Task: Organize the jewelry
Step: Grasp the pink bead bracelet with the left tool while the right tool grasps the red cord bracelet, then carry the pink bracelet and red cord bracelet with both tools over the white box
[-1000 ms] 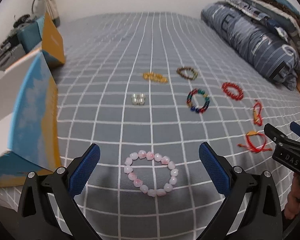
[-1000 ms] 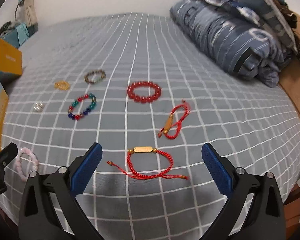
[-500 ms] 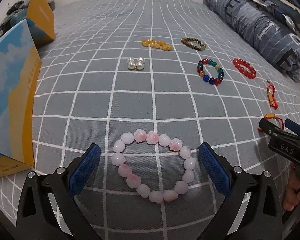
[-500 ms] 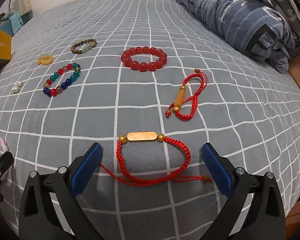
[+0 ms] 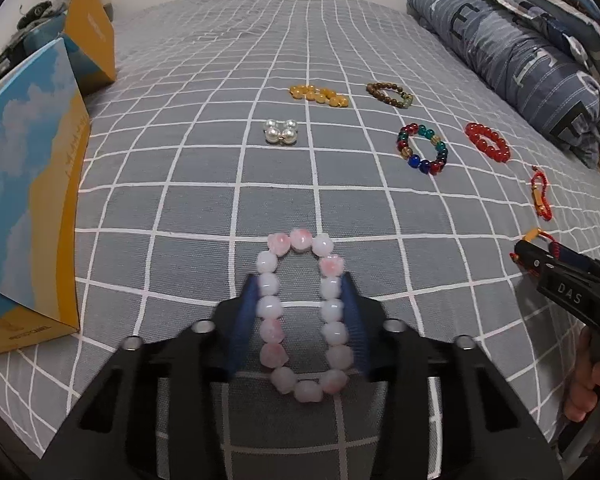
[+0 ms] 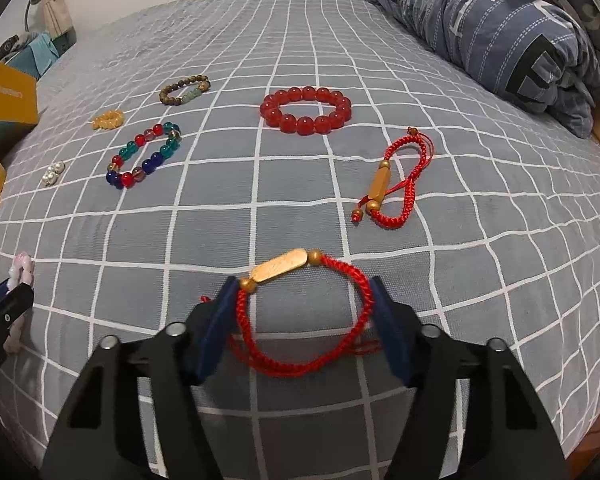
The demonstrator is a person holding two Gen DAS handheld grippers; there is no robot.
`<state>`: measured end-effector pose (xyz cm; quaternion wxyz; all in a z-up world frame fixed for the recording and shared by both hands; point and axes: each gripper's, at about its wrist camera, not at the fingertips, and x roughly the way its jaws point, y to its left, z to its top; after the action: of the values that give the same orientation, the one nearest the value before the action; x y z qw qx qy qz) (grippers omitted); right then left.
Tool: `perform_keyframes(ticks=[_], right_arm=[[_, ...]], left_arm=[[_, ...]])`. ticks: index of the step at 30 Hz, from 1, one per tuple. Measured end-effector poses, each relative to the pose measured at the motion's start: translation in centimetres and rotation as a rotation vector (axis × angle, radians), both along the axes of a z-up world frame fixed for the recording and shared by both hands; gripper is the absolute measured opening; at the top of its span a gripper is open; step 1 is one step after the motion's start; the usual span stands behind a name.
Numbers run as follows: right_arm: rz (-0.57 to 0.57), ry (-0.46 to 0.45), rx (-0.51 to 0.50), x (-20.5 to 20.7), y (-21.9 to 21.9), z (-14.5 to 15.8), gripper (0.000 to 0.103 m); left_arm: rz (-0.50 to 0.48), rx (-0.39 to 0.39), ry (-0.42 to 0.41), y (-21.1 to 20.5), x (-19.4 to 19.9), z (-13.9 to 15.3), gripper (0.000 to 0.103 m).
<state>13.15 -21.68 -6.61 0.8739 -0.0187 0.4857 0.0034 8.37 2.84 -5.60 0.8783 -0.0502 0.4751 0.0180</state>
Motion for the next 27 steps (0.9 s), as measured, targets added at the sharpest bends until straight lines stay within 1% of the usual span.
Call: perform_keyframes(ticks=[1,2,3,4,5,6,7,8,9,20,27], right_arm=[[-0.001,-0.001,0.003,-0.1,0.0,0.1,0.052],[-0.002,-0.002,0.005,-0.1,0.0,0.1,0.050],[-0.003,-0.003,0.005,-0.1,0.0,0.2,0.043],[-0.005,-0.005,0.007,-0.1,0.0,0.2,0.035],[-0.007,-0.006,0.008,-0.2,0.0,0.3,0.030],[-0.014,-0.008,0.009,-0.2,-0.1,0.3,0.019],[-0.023,-0.012,0.009,-0.3,-0.2,0.5,0.012],[-0.033,-0.017,0.011,-0.4,-0.3,0.6,0.010],[-0.039,-0.021,0.018,-0.5,-0.5,0.8,0.008],[-0.053,-0.080,0.022,-1.5,-0.7,2.5,0.008],[-0.047,-0.104,0.013,-2.2,-0.1,3.5,0.008]], left_arm=[[-0.003,-0.005,0.000,0.0,0.0,0.0,0.031],[-0.006,-0.006,0.000,0.0,-0.1,0.0,0.025],[-0.006,-0.008,-0.001,0.0,-0.1,0.1,0.023],[-0.006,-0.012,-0.002,0.0,-0.1,0.1,0.022],[-0.009,-0.017,-0.003,0.1,-0.1,0.1,0.022],[-0.013,-0.019,-0.005,0.1,-0.1,0.2,0.022],[-0.016,-0.022,-0.006,0.2,-0.1,0.2,0.022],[-0.018,-0.027,-0.009,0.3,-0.1,0.3,0.020],[-0.021,-0.028,-0.015,0.3,-0.1,0.5,0.019],[-0.029,-0.013,-0.069,0.4,-0.3,1.8,0.019],[-0.030,-0.028,-0.103,0.9,-0.9,3.0,0.019]])
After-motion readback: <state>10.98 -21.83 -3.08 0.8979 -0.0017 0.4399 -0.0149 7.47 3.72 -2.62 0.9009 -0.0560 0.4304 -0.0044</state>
